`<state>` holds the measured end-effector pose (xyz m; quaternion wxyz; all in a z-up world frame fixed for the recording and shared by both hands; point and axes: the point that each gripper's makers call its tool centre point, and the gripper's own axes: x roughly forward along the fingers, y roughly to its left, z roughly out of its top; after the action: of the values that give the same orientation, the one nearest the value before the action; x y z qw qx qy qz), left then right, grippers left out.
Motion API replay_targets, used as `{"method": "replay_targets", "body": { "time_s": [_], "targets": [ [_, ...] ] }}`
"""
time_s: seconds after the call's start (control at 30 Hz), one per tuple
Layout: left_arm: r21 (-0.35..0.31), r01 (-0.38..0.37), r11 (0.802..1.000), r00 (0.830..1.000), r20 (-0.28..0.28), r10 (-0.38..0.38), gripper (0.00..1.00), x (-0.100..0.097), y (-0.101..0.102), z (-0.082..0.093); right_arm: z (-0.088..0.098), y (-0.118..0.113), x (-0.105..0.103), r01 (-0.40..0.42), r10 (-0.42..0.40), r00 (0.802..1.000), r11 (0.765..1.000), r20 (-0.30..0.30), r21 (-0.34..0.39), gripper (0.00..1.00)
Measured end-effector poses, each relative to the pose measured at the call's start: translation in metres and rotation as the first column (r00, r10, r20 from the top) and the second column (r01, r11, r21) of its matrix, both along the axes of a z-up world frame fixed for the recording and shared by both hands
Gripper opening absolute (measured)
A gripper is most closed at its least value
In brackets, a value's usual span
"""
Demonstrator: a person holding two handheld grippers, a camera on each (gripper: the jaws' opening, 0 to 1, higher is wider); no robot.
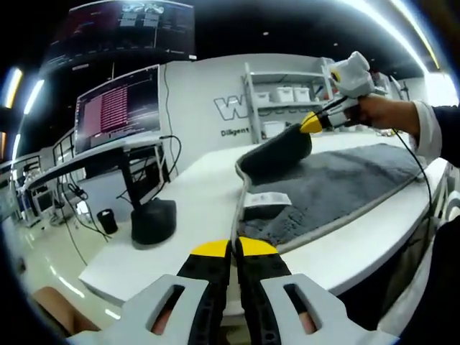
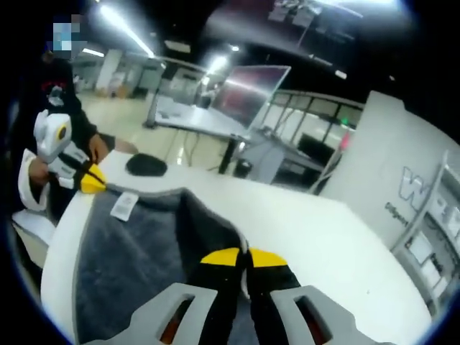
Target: Open the folded towel by lifting each exposed corner and separating the folded layers until the towel lies flat within the target outline without major curled edges
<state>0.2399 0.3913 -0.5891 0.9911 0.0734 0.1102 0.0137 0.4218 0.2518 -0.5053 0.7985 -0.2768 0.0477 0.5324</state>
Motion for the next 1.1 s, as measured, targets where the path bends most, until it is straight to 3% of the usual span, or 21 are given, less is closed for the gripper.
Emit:
{"method": "replay_targets", "body": {
  "time_s": [0.43, 0.83, 0.97, 1.1],
  "targets": [
    [-0.010, 0.007, 1.000, 1.000, 0.004, -0.007, 0.03, 0.001, 0.001, 0.001, 0.031, 0.018, 0.024, 0.026, -0.027, 0.999, 0.999, 0.035, 0.039, 0.00],
    [0.007, 0.002, 1.000, 1.000, -0.001, -0.002, 0.03, 0.000, -0.001, 0.002, 0.032, 0.025, 0.036, 0.048, -0.050, 0.997, 0.998, 0.061, 0.038, 0.00],
    [0.022, 0.002, 1.000, 1.000, -0.004, -0.002, 0.03, 0.000, -0.001, 0.001, 0.036, 0.034, 0.050, 0.042, -0.044, 0.998, 0.997, 0.048, 0.059, 0.00],
    [0.016, 0.005, 1.000, 1.000, -0.004, -0.005, 0.03, 0.000, -0.001, 0.001, 0.037, 0.038, 0.052, 0.024, -0.027, 0.996, 0.999, 0.088, 0.037, 0.00]
  ]
}}
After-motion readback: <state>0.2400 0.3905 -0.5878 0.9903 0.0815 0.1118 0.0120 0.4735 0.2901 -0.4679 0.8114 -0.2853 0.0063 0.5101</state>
